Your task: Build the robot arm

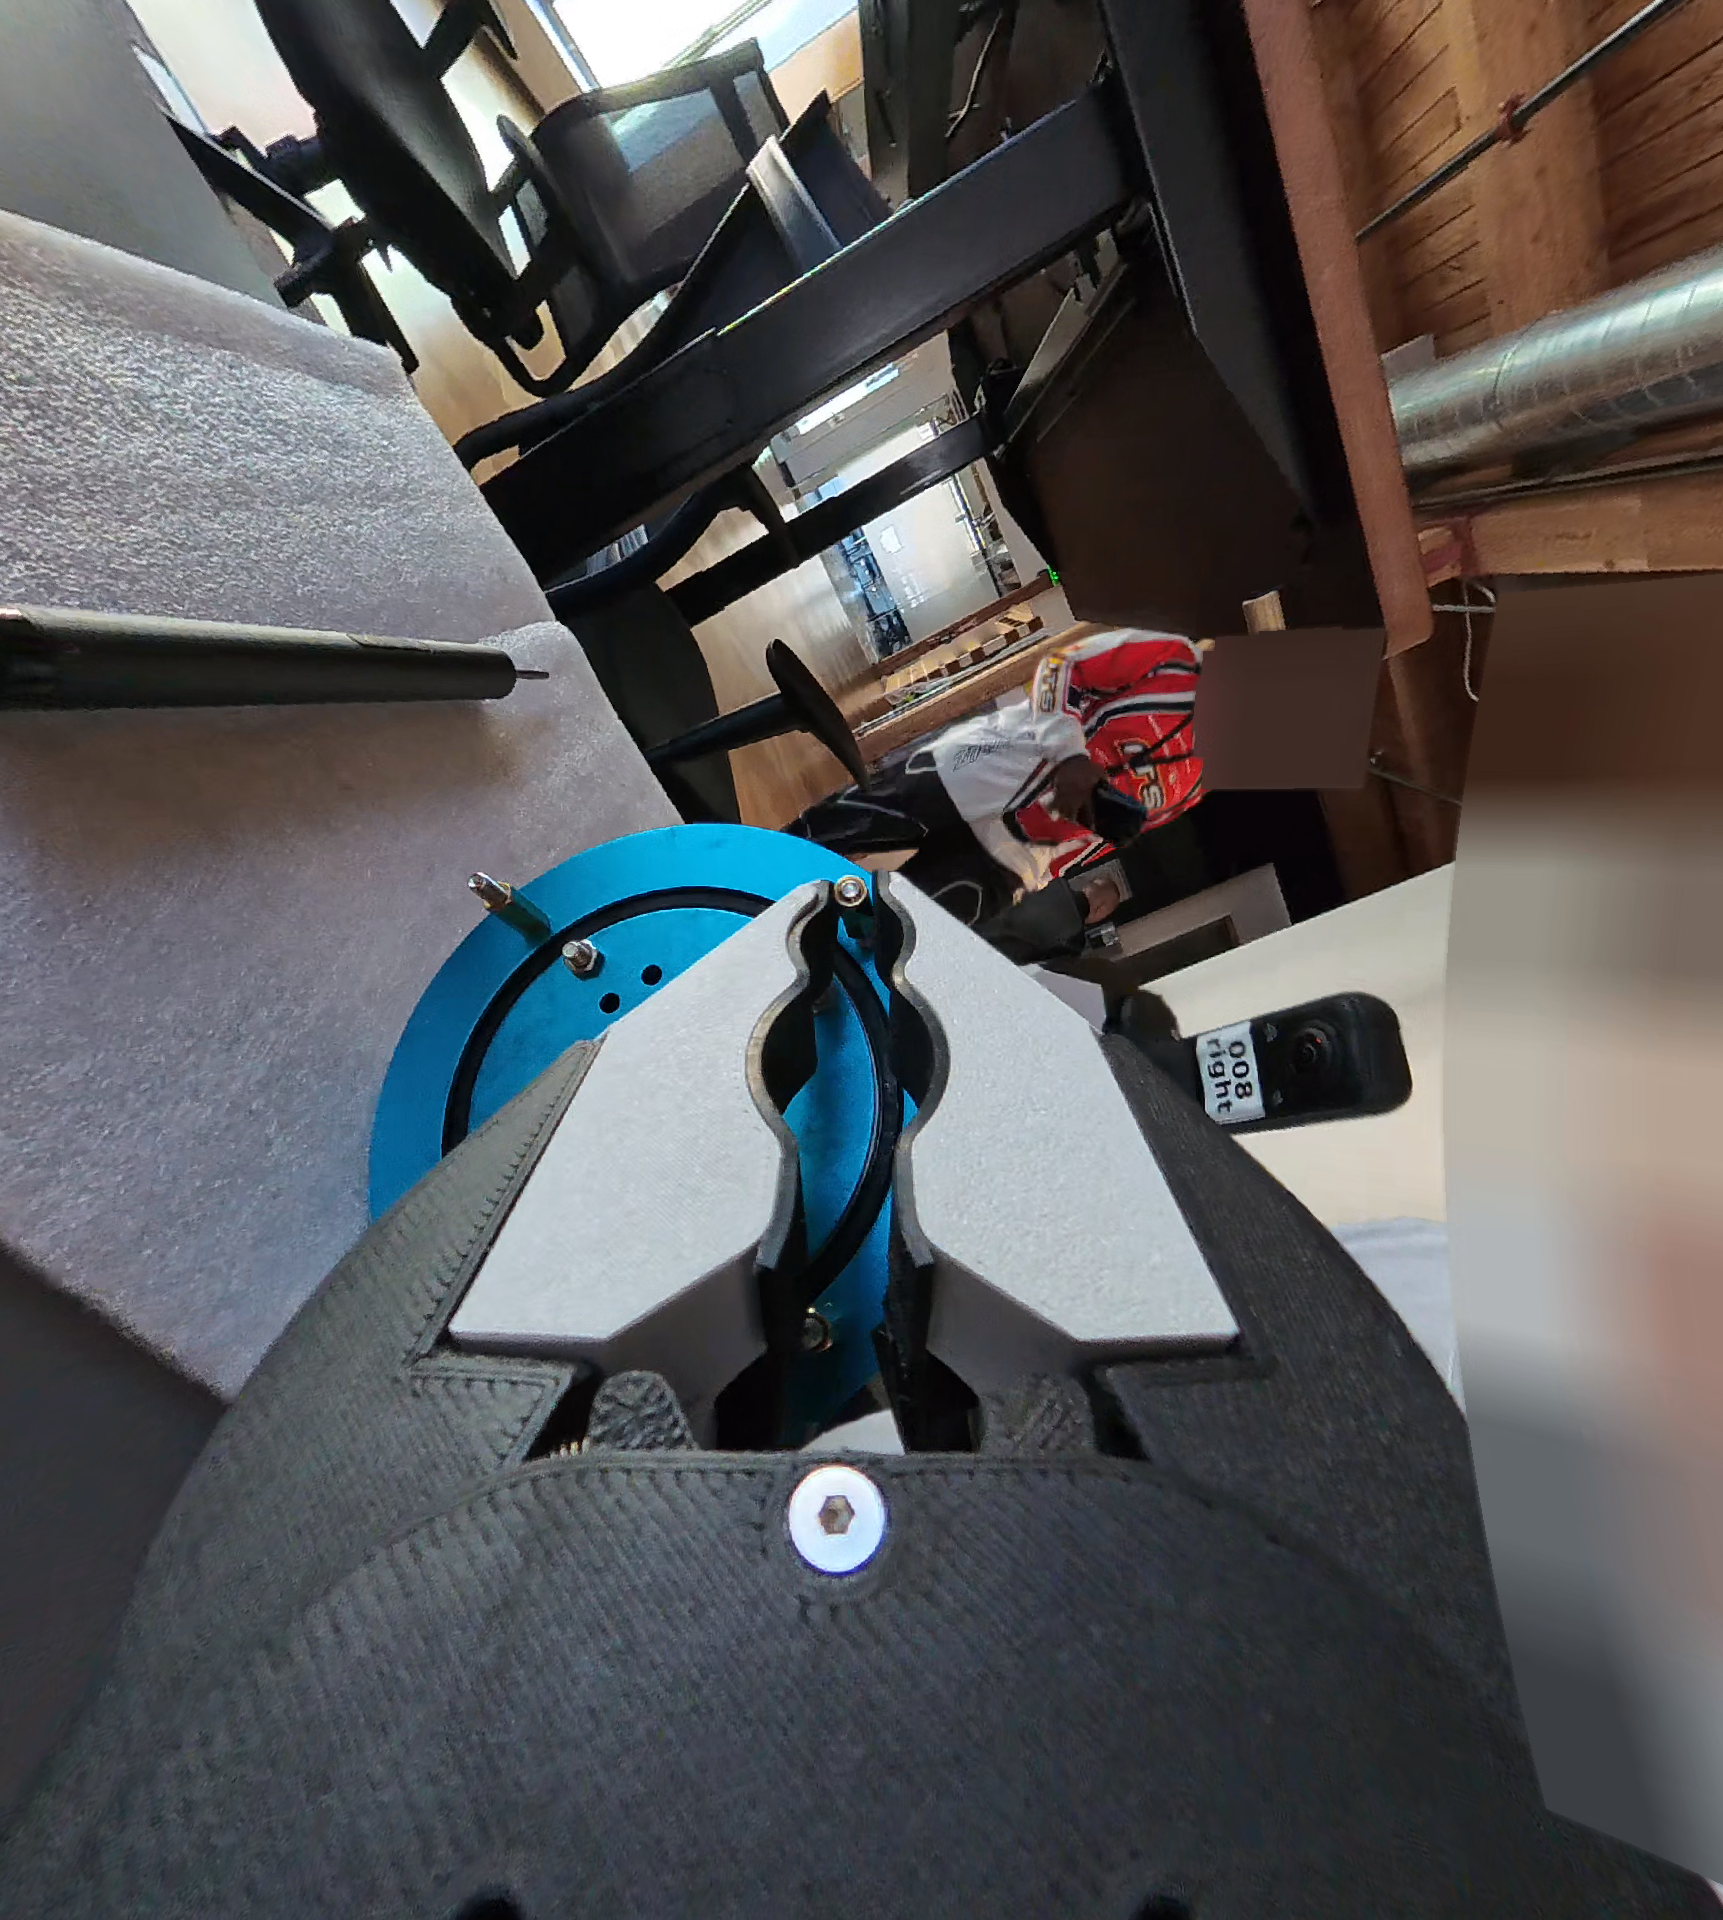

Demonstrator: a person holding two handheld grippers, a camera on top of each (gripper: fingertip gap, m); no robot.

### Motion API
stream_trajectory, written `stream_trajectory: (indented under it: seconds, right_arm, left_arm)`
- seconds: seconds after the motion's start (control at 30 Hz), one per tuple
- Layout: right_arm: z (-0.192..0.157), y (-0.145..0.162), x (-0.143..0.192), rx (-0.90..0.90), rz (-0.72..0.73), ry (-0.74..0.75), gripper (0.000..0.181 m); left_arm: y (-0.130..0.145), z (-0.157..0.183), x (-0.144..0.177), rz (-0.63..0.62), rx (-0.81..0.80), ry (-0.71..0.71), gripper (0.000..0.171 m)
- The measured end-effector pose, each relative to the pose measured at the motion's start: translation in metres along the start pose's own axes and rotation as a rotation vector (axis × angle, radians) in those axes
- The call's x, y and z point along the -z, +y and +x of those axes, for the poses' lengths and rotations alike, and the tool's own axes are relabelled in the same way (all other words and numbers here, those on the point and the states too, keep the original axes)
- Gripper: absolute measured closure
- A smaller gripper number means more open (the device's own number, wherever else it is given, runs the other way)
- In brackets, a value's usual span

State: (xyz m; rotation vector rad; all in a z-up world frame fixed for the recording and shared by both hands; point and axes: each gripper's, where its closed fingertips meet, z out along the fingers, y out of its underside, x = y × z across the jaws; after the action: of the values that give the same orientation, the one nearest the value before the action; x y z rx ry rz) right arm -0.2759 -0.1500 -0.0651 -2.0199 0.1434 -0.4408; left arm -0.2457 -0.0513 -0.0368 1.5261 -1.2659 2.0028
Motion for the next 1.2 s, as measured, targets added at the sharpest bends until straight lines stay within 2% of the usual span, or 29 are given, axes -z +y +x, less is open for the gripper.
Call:
stream_trajectory:
  seconds: [0.13,0.3,0.4,0.47,0.53,0.67,0.73,0.8,0.97,1.03,1.13,1.2]
  right_arm:
    - [-0.012,-0.002,-0.004,-0.419,0.039,-0.188,0.164]
    - [-0.022,-0.006,-0.003,-1.117,0.079,-0.59,0.164]
    - [-0.016,-0.009,0.001,-1.446,0.133,-0.805,0.164]
    - [-0.009,-0.007,-0.001,-1.466,0.169,-0.82,0.164]
    - [-0.01,-0.002,-0.002,-1.287,0.133,-0.777,0.164]
    - [0.0,-0.002,-0.003,-0.824,0.11,-0.59,0.165]
    - [0.001,0.001,-0.005,-0.71,0.06,-0.554,0.165]
    - [-0.006,0.001,-0.003,-0.835,0.016,-0.649,0.165]
    - [-0.002,-0.005,0.001,-1.591,-0.02,-1.053,0.165]
    - [0.002,-0.003,0.0,-1.781,-0.026,-1.131,0.165]
    - [0.009,0.004,-0.007,-1.894,-0.027,-1.111,0.164]
    - [0.016,0.009,-0.012,-1.825,-0.011,-1.041,0.163]
  left_arm:
    - [-0.002,0.0,0.004,0.033,-0.005,0.04,0.167]
    - [-0.002,0.0,0.006,0.048,-0.037,0.064,0.167]
    - [-0.002,0.0,0.006,0.04,-0.029,0.084,0.167]
    - [-0.002,0.0,0.005,0.035,-0.03,0.088,0.168]
    - [-0.001,0.0,0.005,0.026,-0.032,0.09,0.167]
    - [-0.001,0.0,0.005,0.023,-0.023,0.091,0.167]
    - [-0.001,0.0,0.004,0.018,-0.033,0.091,0.167]
    - [-0.001,0.0,0.004,0.016,-0.047,0.09,0.167]
    - [-0.001,0.001,0.004,0.003,-0.071,0.104,0.167]
    - [0.0,0.001,0.003,0.001,-0.072,0.11,0.167]
    - [0.0,0.0,0.003,0.0,-0.062,0.118,0.167]
    - [0.0,0.0,0.002,-0.002,-0.06,0.118,0.167]
